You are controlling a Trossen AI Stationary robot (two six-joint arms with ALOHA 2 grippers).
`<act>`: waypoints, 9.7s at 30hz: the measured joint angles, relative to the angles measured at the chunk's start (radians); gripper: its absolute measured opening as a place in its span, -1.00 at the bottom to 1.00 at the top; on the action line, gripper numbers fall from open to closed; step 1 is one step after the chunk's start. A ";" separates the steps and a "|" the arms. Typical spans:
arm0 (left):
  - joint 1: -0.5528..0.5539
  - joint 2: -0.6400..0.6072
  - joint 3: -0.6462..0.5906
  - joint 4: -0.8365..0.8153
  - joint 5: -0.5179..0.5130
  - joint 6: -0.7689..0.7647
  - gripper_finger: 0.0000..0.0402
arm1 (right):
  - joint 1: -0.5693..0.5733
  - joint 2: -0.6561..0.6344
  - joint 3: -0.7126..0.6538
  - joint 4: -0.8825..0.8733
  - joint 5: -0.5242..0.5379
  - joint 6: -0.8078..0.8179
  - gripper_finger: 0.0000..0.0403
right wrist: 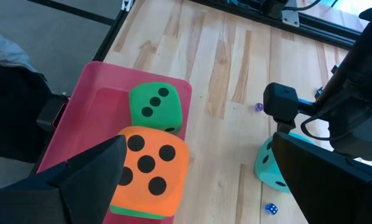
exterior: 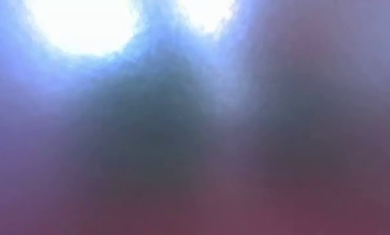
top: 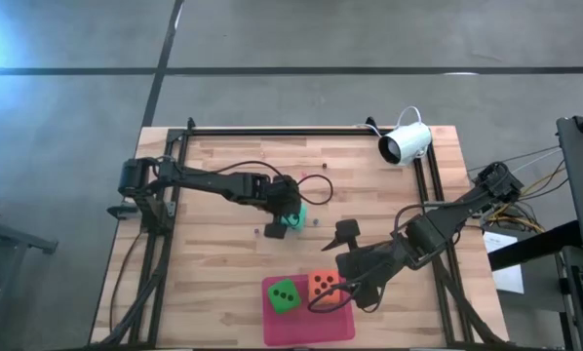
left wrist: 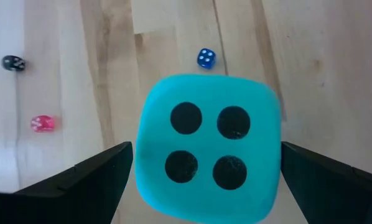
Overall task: Pick & Place Dice
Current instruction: Put the light blue dice into the pink bin
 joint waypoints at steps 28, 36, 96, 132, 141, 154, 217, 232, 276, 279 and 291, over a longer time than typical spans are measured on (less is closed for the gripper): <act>0.011 -0.002 -0.039 0.027 0.009 -0.064 0.99 | 0.000 0.000 0.000 0.001 0.000 0.000 0.99; 0.010 -0.002 -0.038 0.031 0.040 -0.123 0.99 | 0.000 0.000 0.000 0.001 0.000 0.000 0.99; -0.018 -0.018 -0.052 0.085 0.054 -0.109 0.99 | 0.000 0.000 0.000 0.003 0.000 0.000 0.99; -0.031 -0.023 -0.115 0.182 0.058 -0.176 0.99 | 0.000 0.000 0.000 0.003 0.000 0.000 0.99; -0.031 -0.024 -0.151 0.211 0.053 -0.198 0.99 | 0.000 0.000 0.000 0.003 0.000 0.000 0.99; -0.039 -0.022 -0.153 0.228 0.034 -0.196 0.95 | 0.000 0.000 0.000 0.003 0.000 0.000 0.99; -0.122 -0.245 -0.151 0.070 -0.046 -0.081 0.95 | 0.000 0.000 0.000 0.024 0.000 0.000 0.99; -0.122 -0.210 -0.141 0.111 -0.014 -0.440 0.99 | 0.000 0.000 0.000 0.025 0.000 0.000 0.99; -0.119 0.036 0.151 -0.165 -0.002 -0.647 0.99 | 0.000 0.000 0.000 0.025 0.000 0.000 0.99; -0.119 0.035 0.185 -0.217 -0.042 -0.638 0.99 | 0.000 0.000 0.000 0.025 0.000 0.000 0.99; -0.119 0.054 0.155 -0.189 -0.043 -0.548 0.99 | 0.000 0.000 0.000 0.026 0.000 0.000 0.99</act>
